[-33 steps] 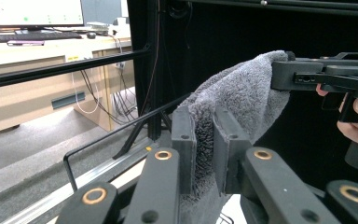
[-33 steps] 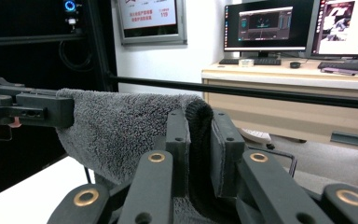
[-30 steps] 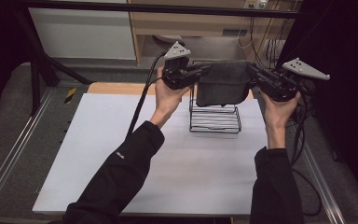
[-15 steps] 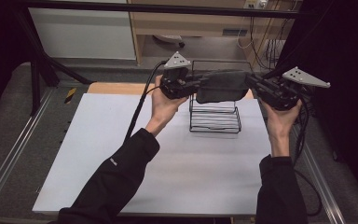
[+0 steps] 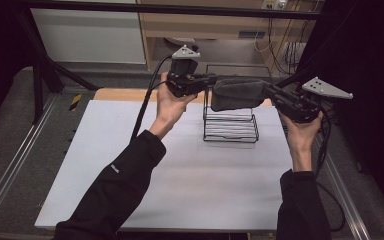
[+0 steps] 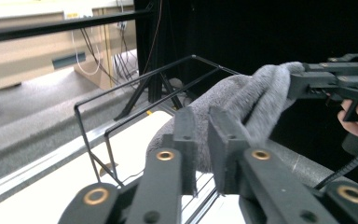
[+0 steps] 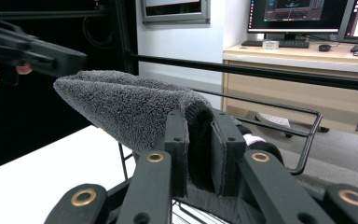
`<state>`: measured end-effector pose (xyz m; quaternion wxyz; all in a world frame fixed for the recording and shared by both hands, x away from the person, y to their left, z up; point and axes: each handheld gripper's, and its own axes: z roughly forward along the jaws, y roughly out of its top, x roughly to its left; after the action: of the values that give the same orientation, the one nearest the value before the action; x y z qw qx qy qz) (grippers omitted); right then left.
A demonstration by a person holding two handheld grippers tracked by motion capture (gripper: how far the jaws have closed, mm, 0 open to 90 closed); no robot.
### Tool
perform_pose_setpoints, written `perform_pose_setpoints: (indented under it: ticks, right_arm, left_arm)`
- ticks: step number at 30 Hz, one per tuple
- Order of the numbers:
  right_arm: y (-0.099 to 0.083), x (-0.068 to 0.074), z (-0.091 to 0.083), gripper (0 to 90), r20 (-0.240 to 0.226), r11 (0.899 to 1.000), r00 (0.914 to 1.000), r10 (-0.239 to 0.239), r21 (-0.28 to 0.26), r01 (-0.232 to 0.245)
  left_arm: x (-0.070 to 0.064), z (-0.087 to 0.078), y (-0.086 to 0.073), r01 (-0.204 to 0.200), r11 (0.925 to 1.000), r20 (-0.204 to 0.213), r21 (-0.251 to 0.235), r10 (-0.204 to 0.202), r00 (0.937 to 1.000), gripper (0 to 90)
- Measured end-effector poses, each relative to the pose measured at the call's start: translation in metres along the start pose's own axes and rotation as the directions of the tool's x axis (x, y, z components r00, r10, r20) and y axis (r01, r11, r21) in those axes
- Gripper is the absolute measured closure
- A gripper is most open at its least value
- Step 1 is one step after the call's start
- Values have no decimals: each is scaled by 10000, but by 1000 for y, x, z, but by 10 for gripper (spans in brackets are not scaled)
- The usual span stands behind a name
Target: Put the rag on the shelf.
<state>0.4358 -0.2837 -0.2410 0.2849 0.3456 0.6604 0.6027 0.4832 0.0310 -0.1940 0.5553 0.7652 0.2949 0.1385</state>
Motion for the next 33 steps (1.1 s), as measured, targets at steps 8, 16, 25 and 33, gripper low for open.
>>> perform_pose_setpoints:
  ticks: [8,16,25,33]
  right_arm:
    - [-6,0,-3,770,-165,9999,9999,-22,112,24]
    - [-1,5,-6,600,-363,9993,9993,73,380,-59]
    - [13,11,-3,606,-312,9992,9995,40,396,-28]
    - [-10,5,15,900,206,9784,9987,468,2004,-500]
  left_arm:
    - [-9,16,-2,-172,9989,-39,434,174,9998,896]
    - [-12,15,-11,-231,9981,174,578,221,9996,896]
    - [-12,20,-30,-386,9950,269,921,363,9990,896]
    - [-9,28,-47,-311,9938,299,1070,280,9992,896]
